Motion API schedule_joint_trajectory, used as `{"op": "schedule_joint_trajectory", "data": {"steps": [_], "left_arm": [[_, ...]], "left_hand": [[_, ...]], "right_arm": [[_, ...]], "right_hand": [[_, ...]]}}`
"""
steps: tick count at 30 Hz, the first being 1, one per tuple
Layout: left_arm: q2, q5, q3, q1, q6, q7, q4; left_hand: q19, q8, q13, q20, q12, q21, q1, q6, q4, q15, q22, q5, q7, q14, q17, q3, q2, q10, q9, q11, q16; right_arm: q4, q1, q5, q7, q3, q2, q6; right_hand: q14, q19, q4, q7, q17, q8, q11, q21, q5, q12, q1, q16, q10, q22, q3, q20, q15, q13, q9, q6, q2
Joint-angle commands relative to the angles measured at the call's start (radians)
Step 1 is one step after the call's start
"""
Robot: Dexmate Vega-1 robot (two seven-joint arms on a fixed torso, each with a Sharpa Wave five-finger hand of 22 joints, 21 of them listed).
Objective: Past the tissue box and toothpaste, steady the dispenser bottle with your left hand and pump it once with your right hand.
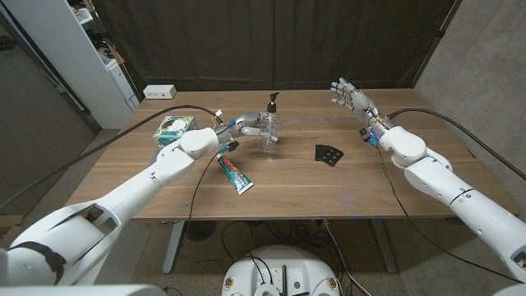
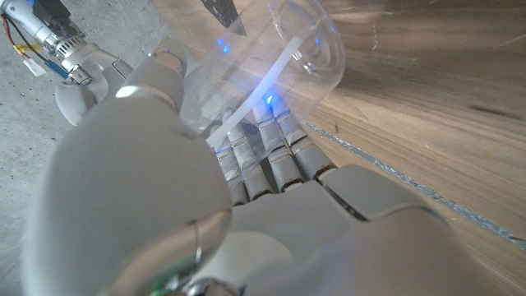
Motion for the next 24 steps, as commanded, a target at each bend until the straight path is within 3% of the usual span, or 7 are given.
{"op": "schedule_joint_trajectory", "data": {"steps": [1, 15, 24], "left_arm": [[-0.067, 0.018, 0.035, -0.056, -0.056, -0.025, 0.098], [-0.129, 0.052, 0.070, -0.093, -0.103, -0.018, 0.167], [-0.148, 0.070, 0.085, -0.095, -0.100, -0.001, 0.165]], "left_hand": [[-0.001, -0.004, -0.005, -0.064, -0.007, 0.007, 0.044, 0.015, 0.008, -0.195, 0.004, 0.007, 0.005, 0.022, -0.001, 0.011, 0.067, 0.027, -0.001, -0.026, -0.007], [0.007, -0.002, -0.031, -0.067, -0.020, 0.026, 0.048, 0.045, 0.005, -0.196, 0.005, 0.010, 0.005, 0.051, -0.014, 0.019, 0.070, 0.055, -0.016, -0.024, -0.025], [0.019, -0.001, -0.050, -0.071, -0.029, 0.042, 0.059, 0.065, 0.001, -0.199, 0.004, 0.012, 0.003, 0.076, -0.019, 0.024, 0.071, 0.079, -0.028, -0.026, -0.032]], "right_arm": [[-0.126, -0.040, -0.122, -0.078, 0.019, -0.064, -0.044], [-0.306, -0.119, -0.339, -0.205, 0.064, -0.136, -0.146], [-0.383, -0.161, -0.376, -0.209, 0.103, -0.161, -0.192]], "right_hand": [[0.007, 0.004, -0.004, 0.003, 0.000, 0.005, -0.002, 0.010, -0.002, 0.004, 0.006, 0.007, 0.005, 0.004, 0.003, 0.000, -0.005, 0.000, 0.003, 0.012, 0.008], [0.006, 0.010, -0.008, 0.009, -0.002, -0.004, -0.005, 0.010, -0.004, -0.003, 0.005, 0.007, -0.010, 0.003, 0.006, -0.012, -0.016, -0.003, 0.002, -0.011, 0.009], [0.010, 0.013, -0.006, 0.005, -0.003, 0.001, -0.007, 0.010, -0.005, 0.001, 0.002, 0.009, 0.002, 0.003, 0.010, -0.014, -0.018, -0.004, 0.001, 0.000, 0.013]]}}
